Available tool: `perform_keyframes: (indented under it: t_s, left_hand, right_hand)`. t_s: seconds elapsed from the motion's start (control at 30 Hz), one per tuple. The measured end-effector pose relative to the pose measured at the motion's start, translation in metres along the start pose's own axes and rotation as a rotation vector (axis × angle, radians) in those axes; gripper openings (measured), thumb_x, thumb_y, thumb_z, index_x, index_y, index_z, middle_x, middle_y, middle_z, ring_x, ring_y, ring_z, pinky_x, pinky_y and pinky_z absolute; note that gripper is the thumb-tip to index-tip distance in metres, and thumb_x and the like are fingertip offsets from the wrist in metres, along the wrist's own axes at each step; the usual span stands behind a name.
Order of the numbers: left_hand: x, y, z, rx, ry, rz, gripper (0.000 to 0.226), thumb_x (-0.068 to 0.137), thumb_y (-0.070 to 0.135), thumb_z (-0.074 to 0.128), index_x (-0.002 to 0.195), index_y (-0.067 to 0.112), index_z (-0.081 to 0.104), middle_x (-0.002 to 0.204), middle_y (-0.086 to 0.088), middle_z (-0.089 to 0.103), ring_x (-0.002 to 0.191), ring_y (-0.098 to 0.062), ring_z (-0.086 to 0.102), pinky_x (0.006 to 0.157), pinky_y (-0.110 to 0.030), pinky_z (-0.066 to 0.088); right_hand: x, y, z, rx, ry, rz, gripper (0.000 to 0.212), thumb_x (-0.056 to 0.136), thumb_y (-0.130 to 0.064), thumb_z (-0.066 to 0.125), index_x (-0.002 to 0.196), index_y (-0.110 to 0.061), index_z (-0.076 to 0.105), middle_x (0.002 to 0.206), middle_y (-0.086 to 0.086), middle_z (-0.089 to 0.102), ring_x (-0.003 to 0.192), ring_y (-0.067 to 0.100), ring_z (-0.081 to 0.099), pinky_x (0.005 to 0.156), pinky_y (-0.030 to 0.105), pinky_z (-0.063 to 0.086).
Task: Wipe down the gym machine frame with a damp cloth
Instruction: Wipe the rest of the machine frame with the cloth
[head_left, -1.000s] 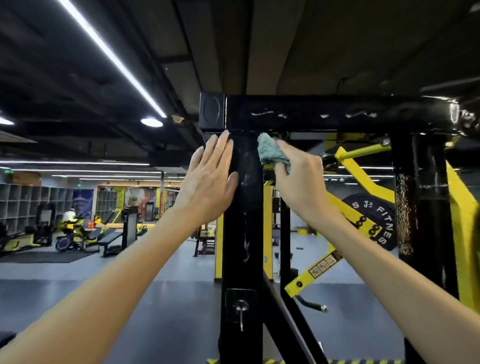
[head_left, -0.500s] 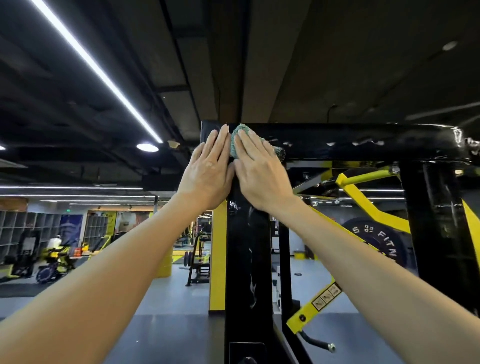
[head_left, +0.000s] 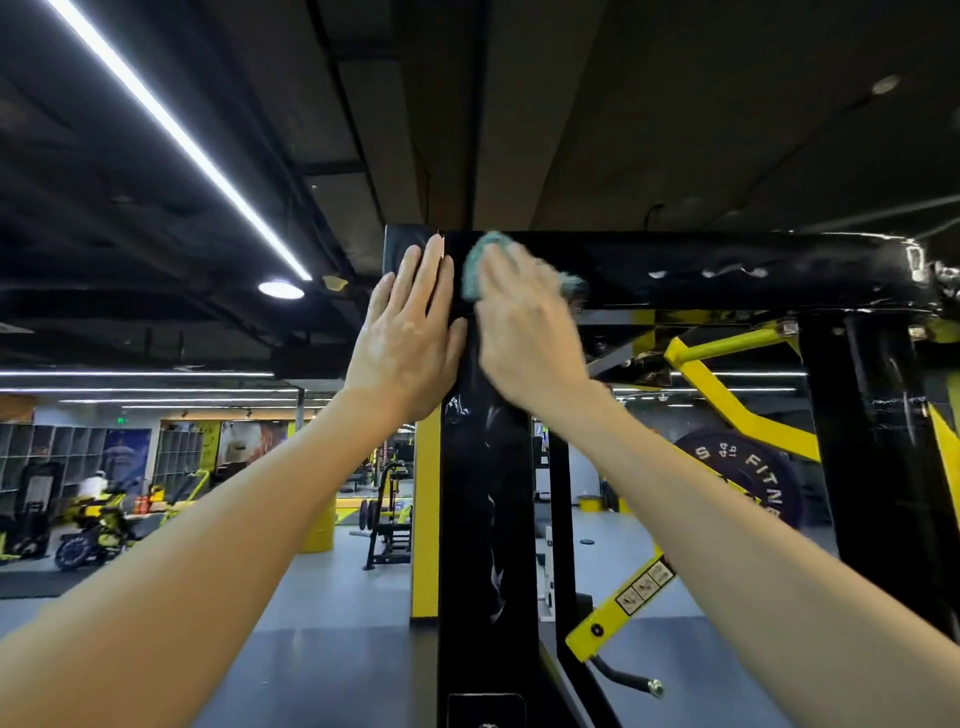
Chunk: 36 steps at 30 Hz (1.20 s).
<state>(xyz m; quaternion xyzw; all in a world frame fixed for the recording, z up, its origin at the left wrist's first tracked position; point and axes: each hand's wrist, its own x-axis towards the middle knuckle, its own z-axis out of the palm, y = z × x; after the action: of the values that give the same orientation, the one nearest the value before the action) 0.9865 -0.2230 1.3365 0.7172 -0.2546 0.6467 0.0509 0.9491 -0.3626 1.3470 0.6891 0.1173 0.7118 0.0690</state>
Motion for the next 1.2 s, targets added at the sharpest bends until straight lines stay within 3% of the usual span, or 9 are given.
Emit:
perform_keyframes:
  t_s: [0.2,0.4,0.53,0.7,0.83,0.97,1.07,1.2]
  left_hand:
    - [0.000,-0.001,0.001,0.021,0.038,0.012,0.064,0.104,0.039,0.021,0.157,0.004,0.014,0.166,-0.012,0.007,0.153,-0.028,0.005,0.123,-0.041,0.009]
    - [-0.002,0.005,0.005,-0.017,0.045,-0.029,0.062,0.104,0.034,0.025,0.157,0.005,0.013,0.167,-0.009,0.002,0.153,-0.025,-0.001,0.124,-0.041,0.003]
    - [-0.002,0.005,0.008,-0.010,0.053,-0.026,0.062,0.103,0.035,0.022,0.157,0.004,0.014,0.166,-0.010,0.003,0.153,-0.027,0.001,0.123,-0.043,0.006]
    - [-0.002,0.006,0.008,-0.029,0.083,-0.024,0.063,0.103,0.037,0.020,0.157,0.005,0.015,0.166,-0.010,0.007,0.153,-0.026,0.003,0.123,-0.042,0.006]
    - [-0.003,0.008,0.007,-0.020,0.085,-0.029,0.062,0.103,0.034,0.024,0.157,0.004,0.016,0.166,-0.011,0.008,0.153,-0.027,0.004,0.123,-0.043,0.007]
    - [0.001,0.019,0.002,-0.006,0.038,-0.048,0.062,0.104,0.032,0.027,0.156,0.000,0.015,0.166,-0.014,0.004,0.153,-0.029,0.001,0.123,-0.041,0.003]
    - [0.006,0.035,0.000,-0.050,-0.020,-0.017,0.063,0.106,0.034,0.025,0.157,0.004,0.004,0.166,-0.010,-0.004,0.153,-0.022,-0.006,0.120,-0.030,-0.009]
    - [0.008,0.041,0.001,-0.062,-0.053,-0.042,0.064,0.107,0.036,0.022,0.157,0.006,-0.005,0.166,-0.008,-0.012,0.153,-0.019,-0.010,0.118,-0.028,-0.012]
  right_hand:
    - [-0.006,0.017,0.000,0.043,-0.016,-0.100,0.050,0.090,-0.002,0.053,0.140,-0.001,0.049,0.148,0.014,0.047,0.143,0.026,0.036,0.119,0.042,0.026]
    - [-0.024,0.080,-0.024,0.009,-0.002,0.087,0.050,0.095,0.000,0.047,0.144,0.001,0.042,0.151,0.016,0.041,0.145,0.028,0.031,0.119,0.039,0.017]
    - [-0.014,0.055,-0.017,0.024,0.022,0.142,0.052,0.092,0.001,0.051,0.143,0.002,0.043,0.151,0.015,0.042,0.145,0.030,0.029,0.120,0.047,0.020]
    - [0.004,0.004,0.005,0.050,-0.035,-0.058,0.058,0.087,-0.001,0.053,0.144,-0.001,0.043,0.152,0.013,0.042,0.146,0.028,0.028,0.120,0.045,0.021]
    - [0.002,0.017,-0.001,0.056,-0.085,-0.110,0.059,0.090,0.003,0.048,0.148,-0.004,0.038,0.157,0.009,0.034,0.149,0.022,0.022,0.121,0.038,0.016]
    - [-0.011,0.057,-0.018,0.051,-0.068,0.004,0.056,0.094,0.002,0.045,0.148,-0.003,0.037,0.157,0.010,0.033,0.149,0.022,0.022,0.121,0.039,0.015]
    - [-0.022,0.093,-0.035,0.044,-0.062,0.109,0.054,0.097,0.000,0.044,0.150,-0.002,0.033,0.158,0.011,0.031,0.149,0.023,0.022,0.121,0.039,0.014]
    - [-0.027,0.101,-0.039,0.022,-0.032,0.223,0.055,0.098,-0.001,0.045,0.151,-0.002,0.030,0.160,0.011,0.027,0.150,0.024,0.016,0.121,0.039,0.010]
